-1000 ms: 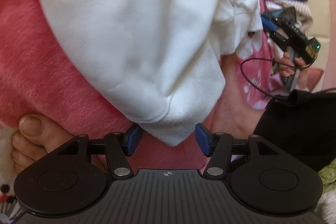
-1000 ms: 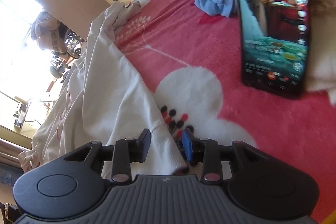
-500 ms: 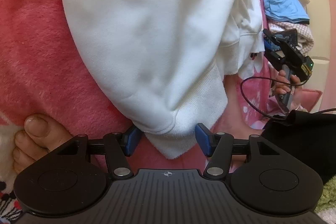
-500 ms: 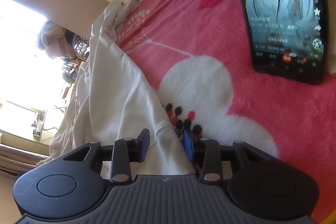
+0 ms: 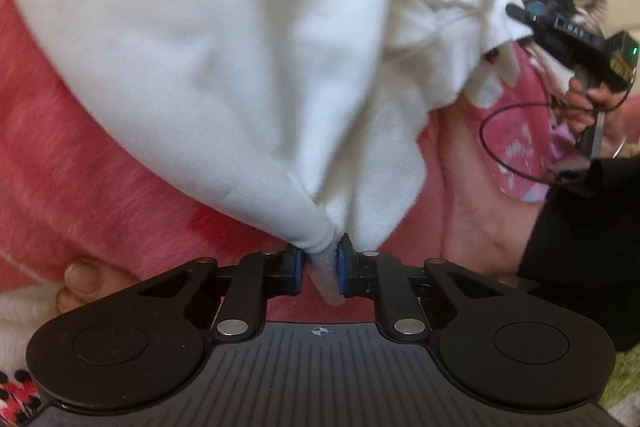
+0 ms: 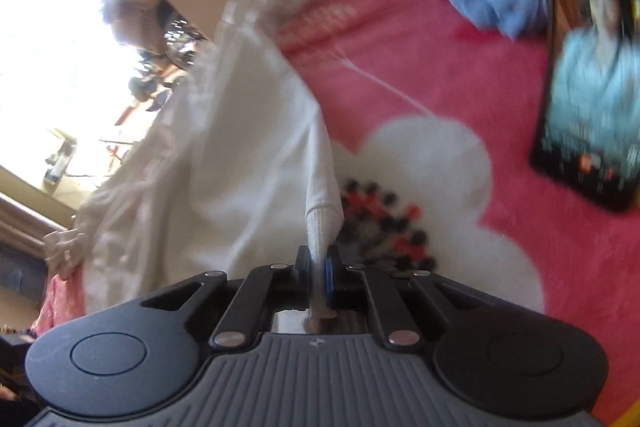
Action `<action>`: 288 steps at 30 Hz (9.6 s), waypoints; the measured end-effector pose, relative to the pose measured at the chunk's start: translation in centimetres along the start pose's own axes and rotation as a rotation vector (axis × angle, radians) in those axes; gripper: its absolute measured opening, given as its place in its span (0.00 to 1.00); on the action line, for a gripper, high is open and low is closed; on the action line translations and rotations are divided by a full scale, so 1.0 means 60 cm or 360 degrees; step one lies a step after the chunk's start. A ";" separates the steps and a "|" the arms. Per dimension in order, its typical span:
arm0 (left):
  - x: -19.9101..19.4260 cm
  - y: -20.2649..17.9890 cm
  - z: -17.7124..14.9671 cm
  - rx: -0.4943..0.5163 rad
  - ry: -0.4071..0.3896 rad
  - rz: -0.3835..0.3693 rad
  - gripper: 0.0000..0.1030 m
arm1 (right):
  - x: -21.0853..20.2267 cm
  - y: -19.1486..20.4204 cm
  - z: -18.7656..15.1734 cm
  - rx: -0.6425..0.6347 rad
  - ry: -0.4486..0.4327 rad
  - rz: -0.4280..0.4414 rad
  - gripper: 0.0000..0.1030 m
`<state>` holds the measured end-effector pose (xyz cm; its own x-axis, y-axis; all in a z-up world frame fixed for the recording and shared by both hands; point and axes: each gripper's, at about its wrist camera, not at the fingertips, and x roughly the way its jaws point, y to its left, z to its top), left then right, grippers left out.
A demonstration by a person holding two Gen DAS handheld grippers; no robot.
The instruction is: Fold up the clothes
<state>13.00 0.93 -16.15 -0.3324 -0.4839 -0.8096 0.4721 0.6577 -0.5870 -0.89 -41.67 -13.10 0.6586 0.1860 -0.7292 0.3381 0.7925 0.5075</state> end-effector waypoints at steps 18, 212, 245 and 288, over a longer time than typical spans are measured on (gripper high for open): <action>-0.008 0.008 -0.011 0.0006 0.0013 -0.0101 0.11 | -0.080 -0.005 -0.011 0.0003 0.0116 -0.0284 0.06; -0.051 0.009 0.072 0.0311 -0.0442 0.0401 0.47 | 0.041 0.120 -0.030 -0.0857 0.0348 -0.0393 0.12; -0.060 0.017 0.066 0.0215 -0.0491 0.0428 0.47 | -0.032 0.022 0.032 -0.0433 -0.0019 -0.0741 0.06; -0.068 0.042 0.065 0.0129 -0.0495 0.0443 0.47 | 0.302 0.193 0.287 -0.0479 0.0065 -0.0037 0.06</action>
<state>18.73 2.33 -14.27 0.0733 -0.4536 -0.8882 0.5759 0.7463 -0.3337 26.53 -39.11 -12.50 0.6234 0.1843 -0.7599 0.1343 0.9321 0.3363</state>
